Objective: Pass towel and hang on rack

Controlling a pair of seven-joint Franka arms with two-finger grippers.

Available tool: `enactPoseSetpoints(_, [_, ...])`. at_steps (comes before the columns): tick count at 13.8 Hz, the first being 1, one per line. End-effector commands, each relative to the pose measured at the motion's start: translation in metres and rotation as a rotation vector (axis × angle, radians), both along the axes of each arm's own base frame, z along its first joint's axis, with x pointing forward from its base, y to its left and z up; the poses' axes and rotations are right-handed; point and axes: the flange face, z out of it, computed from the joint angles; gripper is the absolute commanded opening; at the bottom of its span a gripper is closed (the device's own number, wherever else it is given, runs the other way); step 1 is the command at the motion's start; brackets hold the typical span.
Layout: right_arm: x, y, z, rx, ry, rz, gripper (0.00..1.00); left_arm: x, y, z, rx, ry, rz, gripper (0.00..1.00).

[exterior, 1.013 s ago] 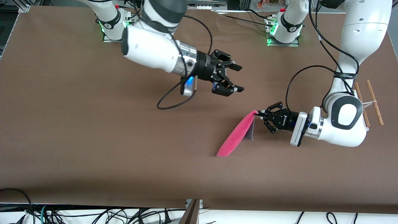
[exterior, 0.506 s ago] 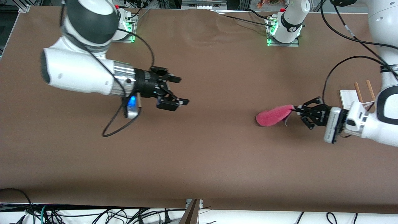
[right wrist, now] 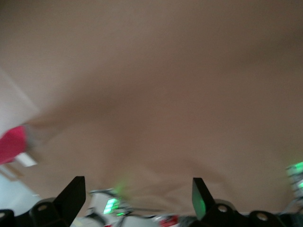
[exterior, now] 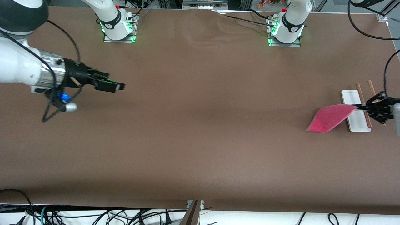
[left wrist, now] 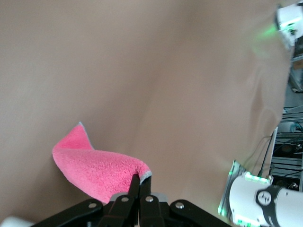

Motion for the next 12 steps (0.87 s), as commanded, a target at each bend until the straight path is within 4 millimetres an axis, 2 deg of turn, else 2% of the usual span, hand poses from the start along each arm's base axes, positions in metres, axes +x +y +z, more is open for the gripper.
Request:
enactPoseSetpoints(1, [-0.031, -0.026, 0.004, -0.118, -0.093, 0.178, 0.99, -0.023, 0.051, 0.008, 0.104, 0.042, 0.058, 0.0])
enactPoseSetpoints(4, [-0.047, -0.055, -0.014, -0.227, -0.2, 0.342, 0.99, -0.044, 0.103, 0.014, 0.218, 0.043, 0.126, 0.0])
enactPoseSetpoints(6, [-0.047, -0.077, -0.029, -0.253, -0.22, 0.356, 0.99, -0.057, 0.133, 0.019, 0.295, 0.027, 0.128, 0.0])
enactPoseSetpoints(8, [-0.041, -0.083, -0.028, -0.282, -0.243, 0.398, 0.99, -0.06, 0.162, 0.013, 0.394, -0.015, 0.113, 0.0])
enactPoseSetpoints(10, [-0.041, -0.079, -0.028, -0.298, -0.251, 0.415, 0.99, -0.057, 0.185, 0.009, 0.491, -0.081, 0.074, 0.0])
enactPoseSetpoints(12, [-0.039, -0.078, -0.022, -0.302, -0.265, 0.415, 0.99, -0.059, 0.194, -0.013, 0.492, -0.087, 0.073, 0.0])
